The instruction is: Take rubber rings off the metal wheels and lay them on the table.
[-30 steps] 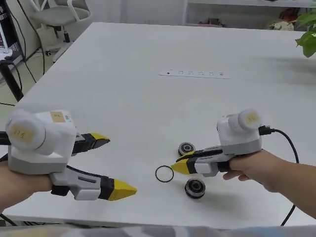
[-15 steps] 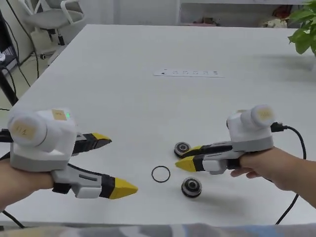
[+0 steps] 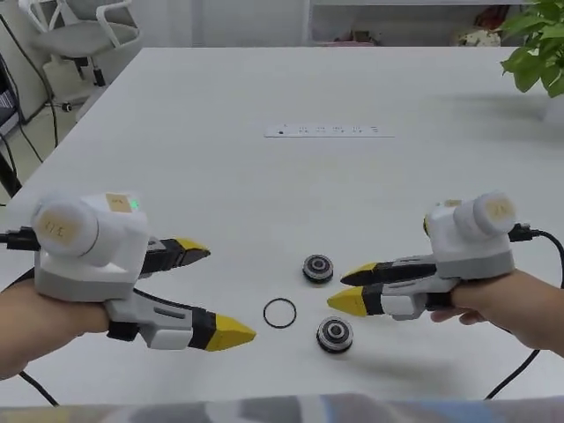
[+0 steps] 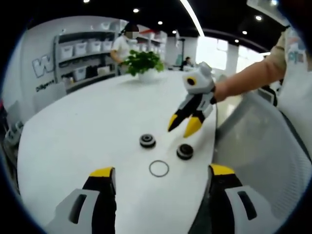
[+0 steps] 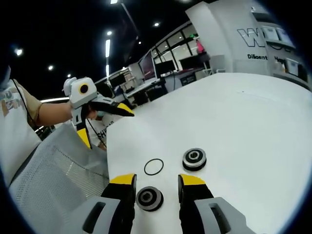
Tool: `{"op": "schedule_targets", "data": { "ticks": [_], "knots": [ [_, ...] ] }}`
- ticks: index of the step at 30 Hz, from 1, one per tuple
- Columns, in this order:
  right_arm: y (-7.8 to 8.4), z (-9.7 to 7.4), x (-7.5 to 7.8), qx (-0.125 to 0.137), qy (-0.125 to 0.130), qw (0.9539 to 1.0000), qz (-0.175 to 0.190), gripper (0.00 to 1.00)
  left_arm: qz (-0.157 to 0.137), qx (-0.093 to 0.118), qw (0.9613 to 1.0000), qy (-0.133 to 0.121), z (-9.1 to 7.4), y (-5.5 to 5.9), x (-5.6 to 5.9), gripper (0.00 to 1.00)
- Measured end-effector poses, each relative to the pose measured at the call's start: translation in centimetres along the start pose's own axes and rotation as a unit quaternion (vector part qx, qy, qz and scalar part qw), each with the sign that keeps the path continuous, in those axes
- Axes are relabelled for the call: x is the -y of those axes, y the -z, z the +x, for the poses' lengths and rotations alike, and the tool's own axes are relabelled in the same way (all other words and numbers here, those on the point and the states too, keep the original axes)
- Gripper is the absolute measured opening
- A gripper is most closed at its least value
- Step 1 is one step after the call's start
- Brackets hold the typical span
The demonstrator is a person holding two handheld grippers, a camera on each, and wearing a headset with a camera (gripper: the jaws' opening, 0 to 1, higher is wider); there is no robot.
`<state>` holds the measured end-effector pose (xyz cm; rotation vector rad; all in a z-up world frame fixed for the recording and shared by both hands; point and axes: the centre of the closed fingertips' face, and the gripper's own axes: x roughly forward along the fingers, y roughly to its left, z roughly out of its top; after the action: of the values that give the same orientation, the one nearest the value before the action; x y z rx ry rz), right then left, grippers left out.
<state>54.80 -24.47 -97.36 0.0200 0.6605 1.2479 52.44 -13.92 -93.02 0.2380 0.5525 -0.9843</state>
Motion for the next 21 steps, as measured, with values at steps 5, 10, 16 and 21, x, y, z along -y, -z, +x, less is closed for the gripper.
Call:
{"op": "schedule_targets", "data": {
  "ticks": [5, 10, 16, 21],
  "knots": [
    [0.4, -0.3, -0.2, 0.002, 0.0, 1.0, -0.006, 0.34, -0.005, 0.002, 1.0, 0.007, 0.7, -0.3, 0.2, 0.77],
    [1.1, -0.5, -0.2, 0.0, -0.002, 0.9999, -0.015, 0.35, 0.0, -0.001, 0.9999, 0.013, 1.5, -0.4, 0.5, 0.76],
    [1.8, -0.5, -0.5, -0.003, -0.004, 0.9996, -0.026, 0.37, 0.005, -0.001, 0.9997, 0.022, 2.5, -0.7, 0.9, 0.75],
    [2.4, -0.5, -0.7, -0.01, -0.008, 0.9992, -0.037, 0.37, 0.008, -0.003, 0.9995, 0.031, 3.5, -0.9, 1.3, 0.74]
  ]
}}
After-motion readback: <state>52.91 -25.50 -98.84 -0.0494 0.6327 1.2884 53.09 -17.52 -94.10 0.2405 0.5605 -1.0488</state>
